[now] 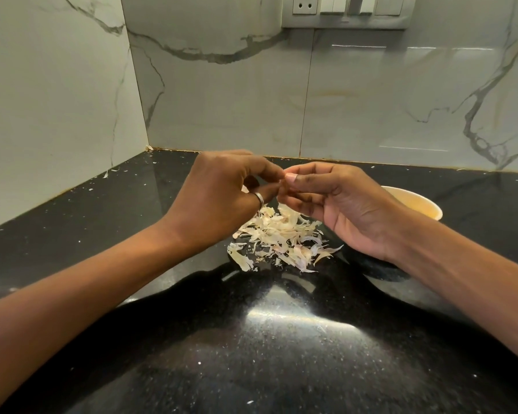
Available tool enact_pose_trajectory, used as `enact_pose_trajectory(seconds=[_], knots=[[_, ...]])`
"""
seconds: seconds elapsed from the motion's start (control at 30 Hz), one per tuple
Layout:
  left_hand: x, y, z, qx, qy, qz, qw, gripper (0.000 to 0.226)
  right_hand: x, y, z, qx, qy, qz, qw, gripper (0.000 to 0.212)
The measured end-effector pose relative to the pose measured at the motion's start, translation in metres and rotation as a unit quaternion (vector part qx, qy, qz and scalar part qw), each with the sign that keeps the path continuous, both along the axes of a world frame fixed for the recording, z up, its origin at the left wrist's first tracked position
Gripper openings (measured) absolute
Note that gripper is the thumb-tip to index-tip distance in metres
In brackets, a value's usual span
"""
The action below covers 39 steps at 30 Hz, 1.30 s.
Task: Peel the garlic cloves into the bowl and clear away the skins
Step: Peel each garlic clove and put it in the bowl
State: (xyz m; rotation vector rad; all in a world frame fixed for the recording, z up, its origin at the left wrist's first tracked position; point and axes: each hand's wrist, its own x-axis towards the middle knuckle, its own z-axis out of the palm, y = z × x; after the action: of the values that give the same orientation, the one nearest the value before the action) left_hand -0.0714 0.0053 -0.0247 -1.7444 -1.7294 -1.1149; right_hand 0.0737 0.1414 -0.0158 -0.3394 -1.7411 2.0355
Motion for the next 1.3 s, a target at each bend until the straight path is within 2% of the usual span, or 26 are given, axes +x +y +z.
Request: enact_pose_trajectory(seconds=[0.27,0.4,0.47,0.53,0.77,1.0,1.13,1.3], knots=[[-0.002,0.002,-0.002,-0.014,-0.024,0.042,0.999,0.007,0.001,0.002,0.0,0.001,0.001,-0.007,1.0,0.027],[-0.004,0.003,-0.004,-0.019,-0.016,0.069,0.997,0.034,0.001,0.003,0.001,-0.009,0.008,-0.002,1.0,0.03],[-0.002,0.002,-0.002,-0.023,-0.013,0.057,0.998,0.026,0.001,0.004,0.001,-0.025,0.015,-0.003,1.0,0.026],[-0.001,0.001,-0.002,-0.037,-0.029,0.024,0.999,0.008,0.0,0.005,0.001,-0.038,0.015,-0.01,0.999,0.024],[0.003,0.002,-0.004,-0.029,-0.063,0.036,0.997,0.009,0.001,0.001,0.002,-0.031,0.008,0.01,0.999,0.024],[0.005,0.002,-0.004,-0.022,-0.057,0.035,0.998,0.009,0.0,-0.005,0.0,-0.028,-0.006,0.008,1.0,0.022],[0.004,0.002,-0.004,-0.024,-0.06,0.035,0.997,0.009,0.001,-0.008,0.001,-0.033,-0.005,0.006,0.999,0.028],[0.007,0.002,-0.004,-0.029,-0.085,0.025,0.996,0.01,0.0,-0.007,0.001,-0.04,0.007,0.0,0.999,0.02]])
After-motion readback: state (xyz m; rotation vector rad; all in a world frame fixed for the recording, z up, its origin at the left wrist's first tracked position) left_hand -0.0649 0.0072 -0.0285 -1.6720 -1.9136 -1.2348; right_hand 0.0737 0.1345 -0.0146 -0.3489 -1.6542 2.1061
